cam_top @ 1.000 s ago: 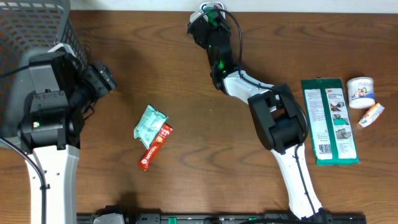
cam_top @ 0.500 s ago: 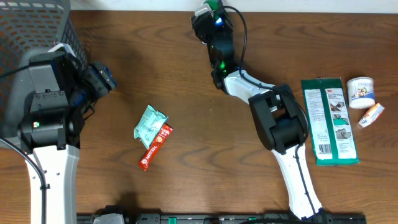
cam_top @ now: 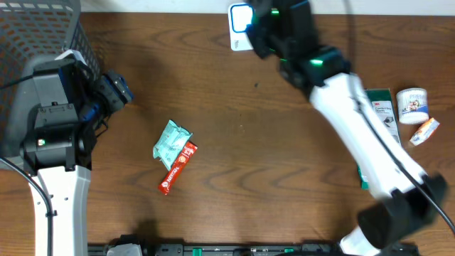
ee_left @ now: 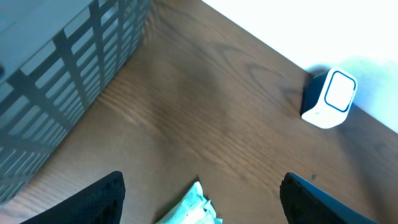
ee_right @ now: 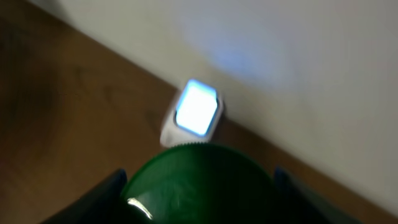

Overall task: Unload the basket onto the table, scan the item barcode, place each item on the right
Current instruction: 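Carry the jar right and set it down beside the glove packet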

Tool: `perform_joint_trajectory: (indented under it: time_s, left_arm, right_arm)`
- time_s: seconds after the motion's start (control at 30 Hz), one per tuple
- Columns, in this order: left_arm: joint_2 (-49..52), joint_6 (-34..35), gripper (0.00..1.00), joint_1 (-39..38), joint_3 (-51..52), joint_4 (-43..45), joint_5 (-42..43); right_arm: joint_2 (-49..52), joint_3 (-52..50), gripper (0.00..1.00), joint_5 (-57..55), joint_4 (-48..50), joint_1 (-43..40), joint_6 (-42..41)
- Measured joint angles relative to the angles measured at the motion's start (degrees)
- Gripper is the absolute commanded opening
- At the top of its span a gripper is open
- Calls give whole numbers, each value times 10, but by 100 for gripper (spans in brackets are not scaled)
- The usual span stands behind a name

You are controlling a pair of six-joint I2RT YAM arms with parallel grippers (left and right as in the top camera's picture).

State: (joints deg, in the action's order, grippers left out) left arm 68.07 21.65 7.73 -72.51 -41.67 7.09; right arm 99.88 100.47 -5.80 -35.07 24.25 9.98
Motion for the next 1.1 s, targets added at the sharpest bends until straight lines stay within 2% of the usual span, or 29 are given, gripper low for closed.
perform_joint_trajectory:
  time_s: [0.03,0.13,0.27,0.4,0.6,0.63,0.67,0.73,0.97,1.1]
  left_arm:
    - [0,0,81,0,0,1,0]
    - [0,0,81,0,0,0,0]
    - [0,0,81,0,0,0,0]
    - [0,0,81,0,0,1,0]
    - [0,0,82,0,0,0,0]
    - [0,0,82,0,0,0,0]
    - [0,0,82,0,0,0,0]
    - [0,0,81,0,0,0,0]
    - [1,0,81,0,0,0,0]
    - [1,0,81,0,0,0,0]
  right_arm:
    - [-9,-1,1,0,-25,-6,-7]
    - [-27,0,1,2,-207,-43,-35]
    - [-22,-43,1,2,-291,-88,-56]
    - [-18,-153,1,7,-226,-141,-74]
    - [-12,-323,2,6,-42,-246,-114]
    - [-12,-339,51,5,-24,-255,-117]
    - [-12,-355,77,5,-10,-266,-121]
    - [-13,-365,99,5,-4,-277,-125]
    - [-13,-362,99,5,-1,-285,-130]
    - [-25,-310,99,33,-38,-286,-130]
